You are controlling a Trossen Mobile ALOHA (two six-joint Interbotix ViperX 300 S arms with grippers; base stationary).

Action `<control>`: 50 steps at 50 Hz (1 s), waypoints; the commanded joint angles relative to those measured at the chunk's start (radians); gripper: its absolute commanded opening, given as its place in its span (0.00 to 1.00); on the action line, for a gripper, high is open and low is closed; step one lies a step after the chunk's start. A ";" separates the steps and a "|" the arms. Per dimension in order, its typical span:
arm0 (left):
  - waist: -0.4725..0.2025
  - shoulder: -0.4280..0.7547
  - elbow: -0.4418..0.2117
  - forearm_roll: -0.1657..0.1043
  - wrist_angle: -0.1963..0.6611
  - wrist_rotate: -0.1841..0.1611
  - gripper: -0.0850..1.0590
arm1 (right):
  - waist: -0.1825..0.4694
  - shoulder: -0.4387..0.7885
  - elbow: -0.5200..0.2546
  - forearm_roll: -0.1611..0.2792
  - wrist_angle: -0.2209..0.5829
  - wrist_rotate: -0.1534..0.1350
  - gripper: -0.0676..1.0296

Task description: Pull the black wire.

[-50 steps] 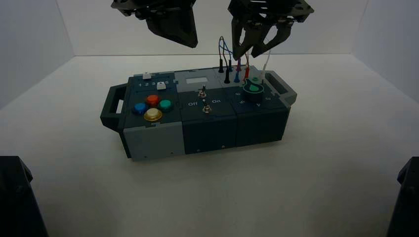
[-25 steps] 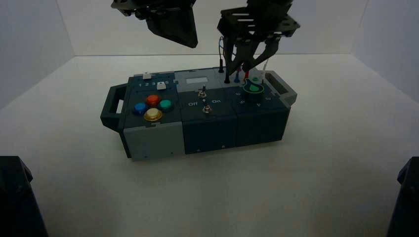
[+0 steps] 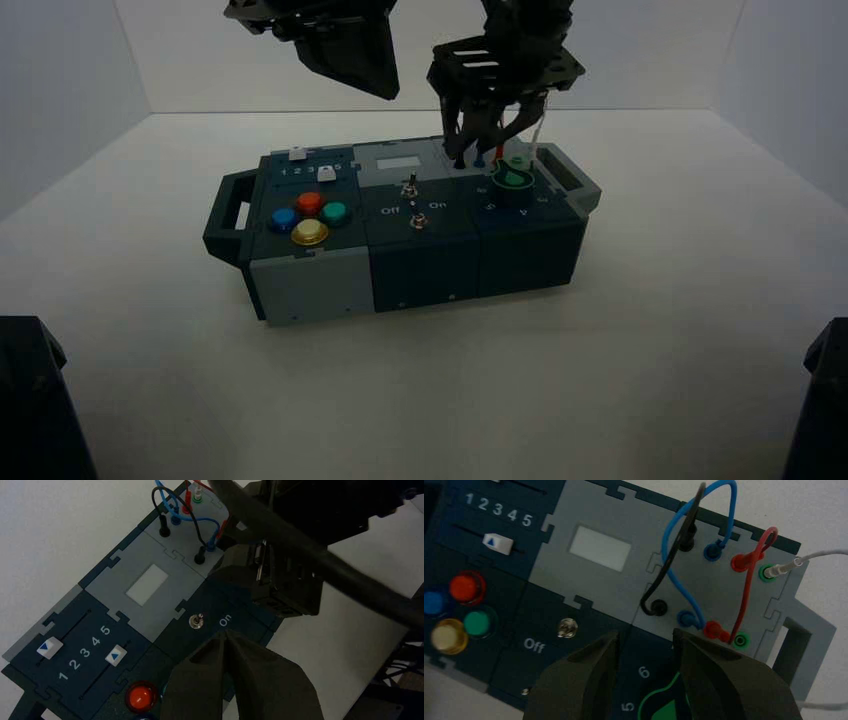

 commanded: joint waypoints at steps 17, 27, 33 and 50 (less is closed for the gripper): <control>-0.003 -0.009 -0.035 -0.002 -0.005 0.000 0.05 | -0.008 0.031 -0.055 -0.026 -0.057 -0.006 0.46; -0.003 -0.009 -0.035 -0.002 -0.005 0.000 0.05 | -0.008 0.048 -0.069 -0.031 -0.057 -0.006 0.46; -0.003 -0.009 -0.037 -0.002 -0.005 0.000 0.05 | -0.008 0.058 -0.075 -0.041 -0.055 -0.008 0.46; -0.003 -0.008 -0.044 -0.002 -0.005 -0.002 0.05 | -0.028 0.069 -0.089 -0.063 -0.029 -0.008 0.37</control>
